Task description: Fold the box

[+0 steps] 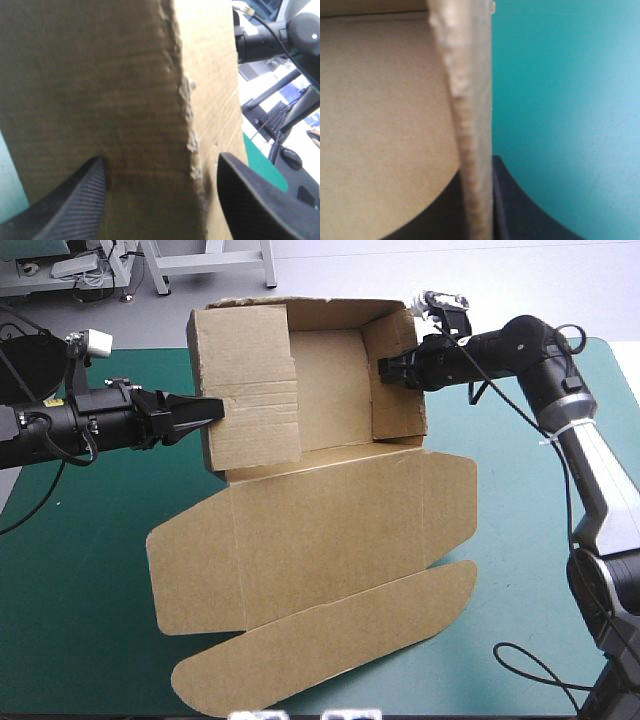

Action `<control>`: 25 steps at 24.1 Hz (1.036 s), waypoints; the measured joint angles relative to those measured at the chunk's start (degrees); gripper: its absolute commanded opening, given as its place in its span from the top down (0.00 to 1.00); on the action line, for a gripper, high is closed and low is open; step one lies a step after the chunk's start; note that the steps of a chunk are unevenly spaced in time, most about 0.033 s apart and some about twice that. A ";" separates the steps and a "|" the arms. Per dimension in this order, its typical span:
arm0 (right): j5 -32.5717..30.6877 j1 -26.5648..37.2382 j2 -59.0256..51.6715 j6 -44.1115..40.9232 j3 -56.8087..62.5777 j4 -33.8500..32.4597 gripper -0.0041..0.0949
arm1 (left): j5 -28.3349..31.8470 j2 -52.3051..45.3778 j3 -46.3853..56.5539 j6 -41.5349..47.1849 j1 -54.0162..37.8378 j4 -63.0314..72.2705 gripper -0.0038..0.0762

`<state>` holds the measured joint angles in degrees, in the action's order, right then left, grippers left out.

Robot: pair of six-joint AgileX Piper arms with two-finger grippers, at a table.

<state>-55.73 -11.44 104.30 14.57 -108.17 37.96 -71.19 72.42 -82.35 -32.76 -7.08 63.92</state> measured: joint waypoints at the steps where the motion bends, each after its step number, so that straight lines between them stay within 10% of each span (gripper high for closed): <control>1: 0.37 -0.99 0.06 -0.55 0.00 -0.87 0.97 | 0.00 0.00 0.00 0.00 0.00 -0.99 0.37; 13: 5.91 -10.18 0.15 -8.87 0.10 -10.71 0.97 | 2.53 0.00 0.00 8.22 0.00 -20.73 0.39; 17: 6.20 -13.87 0.17 -10.58 0.36 -11.69 0.96 | 6.48 0.44 0.00 14.18 0.00 -31.17 0.61; 20: 5.95 -14.75 0.17 -11.10 0.41 -13.23 0.97 | 7.12 1.95 0.00 15.38 0.00 -33.61 0.96; 25: 0.98 -16.25 0.12 -15.29 0.30 -20.12 0.97 | 7.35 4.58 0.27 15.69 1.10 -36.93 0.96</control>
<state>-54.75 -27.69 104.42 -0.73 -107.88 17.84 -63.84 76.99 -82.08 -17.08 -5.98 26.99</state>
